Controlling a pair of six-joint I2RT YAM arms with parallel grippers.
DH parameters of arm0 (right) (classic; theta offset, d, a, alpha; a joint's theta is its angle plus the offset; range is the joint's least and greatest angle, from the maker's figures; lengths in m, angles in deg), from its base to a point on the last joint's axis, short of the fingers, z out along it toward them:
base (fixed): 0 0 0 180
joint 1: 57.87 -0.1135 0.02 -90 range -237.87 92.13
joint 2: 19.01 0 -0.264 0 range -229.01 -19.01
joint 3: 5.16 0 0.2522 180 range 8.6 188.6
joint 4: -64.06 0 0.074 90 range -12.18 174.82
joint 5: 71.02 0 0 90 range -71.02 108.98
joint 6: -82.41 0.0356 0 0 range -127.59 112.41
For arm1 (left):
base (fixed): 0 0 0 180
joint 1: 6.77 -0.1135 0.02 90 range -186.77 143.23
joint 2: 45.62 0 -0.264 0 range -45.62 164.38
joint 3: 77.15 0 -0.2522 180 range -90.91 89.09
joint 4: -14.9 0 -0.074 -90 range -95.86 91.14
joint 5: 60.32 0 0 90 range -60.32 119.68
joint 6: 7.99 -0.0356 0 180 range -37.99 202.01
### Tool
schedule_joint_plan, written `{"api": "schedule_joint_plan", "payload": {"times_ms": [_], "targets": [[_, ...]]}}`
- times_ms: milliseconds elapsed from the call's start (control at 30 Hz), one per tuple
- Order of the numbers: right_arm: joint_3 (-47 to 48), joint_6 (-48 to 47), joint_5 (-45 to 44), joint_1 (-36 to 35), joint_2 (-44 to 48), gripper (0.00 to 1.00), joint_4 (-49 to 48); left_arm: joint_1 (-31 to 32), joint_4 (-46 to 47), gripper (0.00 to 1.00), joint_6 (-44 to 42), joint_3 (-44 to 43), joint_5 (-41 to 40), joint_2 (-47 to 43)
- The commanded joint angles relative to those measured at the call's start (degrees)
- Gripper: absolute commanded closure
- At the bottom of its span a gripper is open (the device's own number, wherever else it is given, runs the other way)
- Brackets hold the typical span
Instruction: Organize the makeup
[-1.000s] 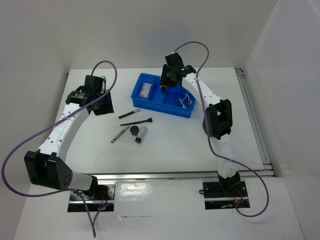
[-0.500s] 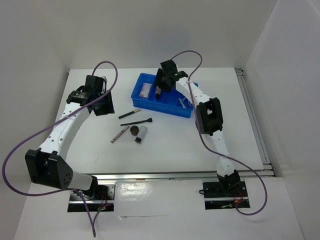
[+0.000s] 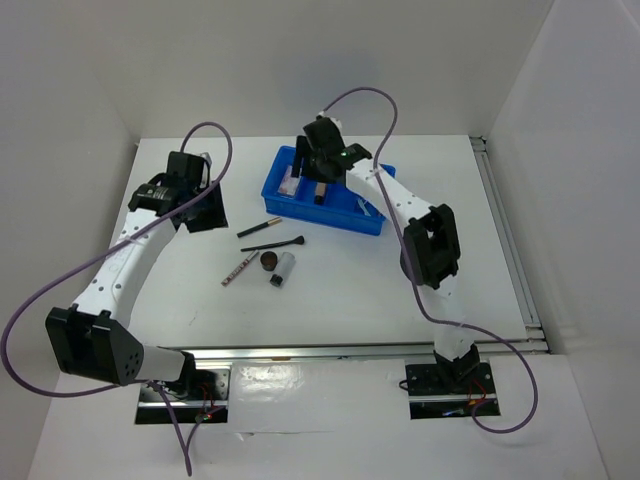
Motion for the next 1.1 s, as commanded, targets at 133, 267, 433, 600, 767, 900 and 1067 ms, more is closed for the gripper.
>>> {"api": "schedule_joint_plan", "payload": {"times_ms": [133, 267, 433, 600, 767, 900, 1067], "targets": [[-17.4, 3.1, -7.6, -13.1, 15.8, 0.18, 7.8, -0.3, 0.2, 0.49, 1.4, 2.2, -0.6, -6.5], [-25.6, 9.6, -1.9, -16.2, 17.4, 0.16, 7.6, -0.8, 0.8, 0.49, 1.9, 2.9, 0.6, -8.4], [-29.8, 11.3, 0.2, -18.7, 16.7, 0.16, 5.0, -0.8, 0.8, 0.49, 2.4, 3.5, 1.1, -9.0], [-26.8, 10.0, -0.5, -20.6, 12.3, 0.17, 5.7, -0.8, 0.2, 0.49, 1.9, 4.0, 1.1, -9.7], [-25.6, 10.0, -0.5, -20.6, 9.9, 0.19, 4.5, -0.8, -0.4, 0.49, 1.9, 5.1, 1.1, -10.8], [-24.3, 9.5, -0.5, -20.6, 6.9, 0.25, 4.5, -0.8, -0.4, 0.49, 1.4, 5.1, 1.1, -10.8], [-22.3, 9.5, -1.0, -20.6, 4.5, 0.34, 4.5, -0.8, -0.4, 0.49, 1.4, 5.1, 1.1, -10.8]]}}
